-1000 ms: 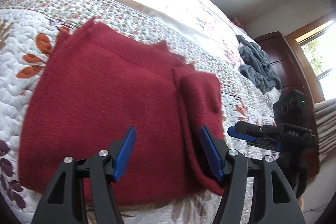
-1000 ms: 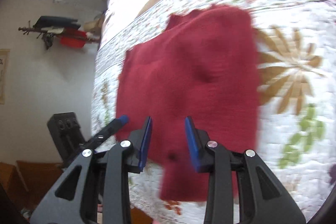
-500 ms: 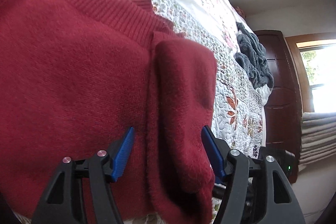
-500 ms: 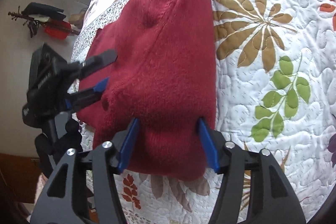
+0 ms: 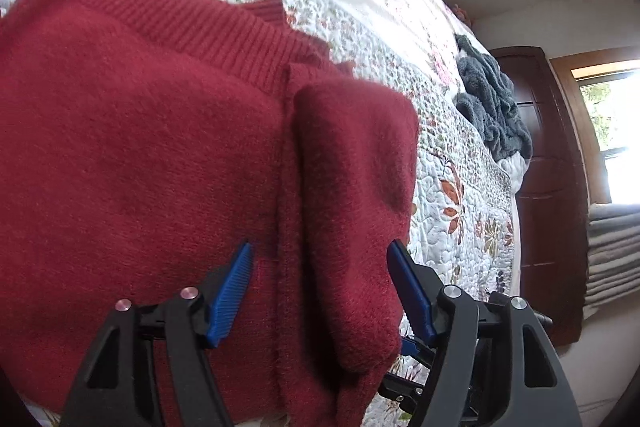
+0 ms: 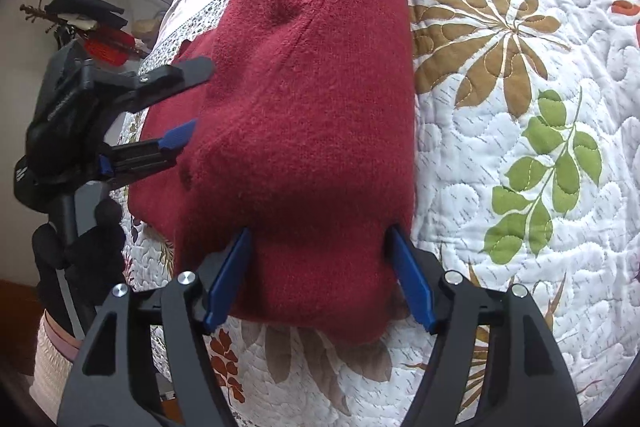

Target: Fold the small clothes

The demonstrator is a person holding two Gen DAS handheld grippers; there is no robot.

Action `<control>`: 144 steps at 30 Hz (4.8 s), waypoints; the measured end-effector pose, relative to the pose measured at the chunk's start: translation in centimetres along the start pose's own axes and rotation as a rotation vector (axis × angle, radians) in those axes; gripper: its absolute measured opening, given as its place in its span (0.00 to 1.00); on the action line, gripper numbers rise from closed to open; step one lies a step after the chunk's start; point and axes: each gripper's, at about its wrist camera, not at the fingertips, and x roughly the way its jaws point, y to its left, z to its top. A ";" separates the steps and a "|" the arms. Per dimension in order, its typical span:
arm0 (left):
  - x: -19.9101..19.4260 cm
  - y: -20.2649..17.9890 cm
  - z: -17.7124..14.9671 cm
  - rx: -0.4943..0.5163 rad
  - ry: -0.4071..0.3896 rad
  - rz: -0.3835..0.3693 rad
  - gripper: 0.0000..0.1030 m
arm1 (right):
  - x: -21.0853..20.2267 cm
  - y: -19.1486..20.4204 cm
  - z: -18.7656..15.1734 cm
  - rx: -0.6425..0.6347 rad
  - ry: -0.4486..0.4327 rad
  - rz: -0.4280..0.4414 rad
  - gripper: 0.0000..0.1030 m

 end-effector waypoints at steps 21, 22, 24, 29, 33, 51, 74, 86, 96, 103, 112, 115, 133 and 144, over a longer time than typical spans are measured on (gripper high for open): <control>-0.1 -4.4 0.1 0.034 -0.064 -0.073 0.15 | -3.3 -3.3 -3.1 0.065 -0.051 0.087 0.68; -0.8 -4.6 0.2 0.044 -0.076 -0.079 0.15 | -3.8 -3.5 -3.2 0.066 -0.060 0.090 0.68; -2.6 -5.1 0.6 0.069 -0.106 -0.091 0.15 | -4.8 -3.9 -3.5 0.070 -0.080 0.098 0.68; -7.5 -4.0 2.1 0.107 -0.165 -0.057 0.15 | -6.4 -4.3 -3.5 0.075 -0.101 0.109 0.68; -10.6 -1.5 3.2 0.100 -0.192 0.037 0.15 | -6.5 -4.1 -3.6 0.064 -0.099 0.110 0.68; -15.8 9.3 3.0 0.127 -0.269 0.278 0.15 | -3.9 1.3 -3.6 -0.043 -0.036 0.076 0.68; -20.3 9.9 -5.6 0.098 -0.259 0.222 0.55 | 0.9 5.4 -2.0 -0.032 0.055 0.176 0.68; -20.5 12.2 -7.1 0.021 -0.282 0.178 0.08 | 2.2 7.2 -2.5 -0.075 0.093 0.137 0.68; -17.4 15.0 -6.9 0.019 -0.188 0.224 0.11 | 5.1 6.6 -2.2 -0.037 0.152 0.124 0.44; -17.4 15.0 -6.8 0.029 -0.163 0.208 0.15 | 6.0 6.0 -3.2 -0.050 0.153 0.088 0.31; -22.4 14.4 -3.8 0.007 -0.271 0.087 0.51 | 2.9 7.3 -1.8 -0.128 0.093 0.084 0.63; -21.3 14.7 -0.5 -0.024 -0.264 0.090 0.51 | 2.9 7.2 -0.7 -0.121 0.078 0.077 0.63; -15.8 10.1 8.8 0.124 -0.355 0.258 0.09 | 6.0 7.4 -0.6 -0.141 0.088 0.029 0.64; -16.1 13.3 6.7 0.034 -0.303 0.339 0.22 | 6.1 7.6 -0.5 -0.122 0.096 0.039 0.66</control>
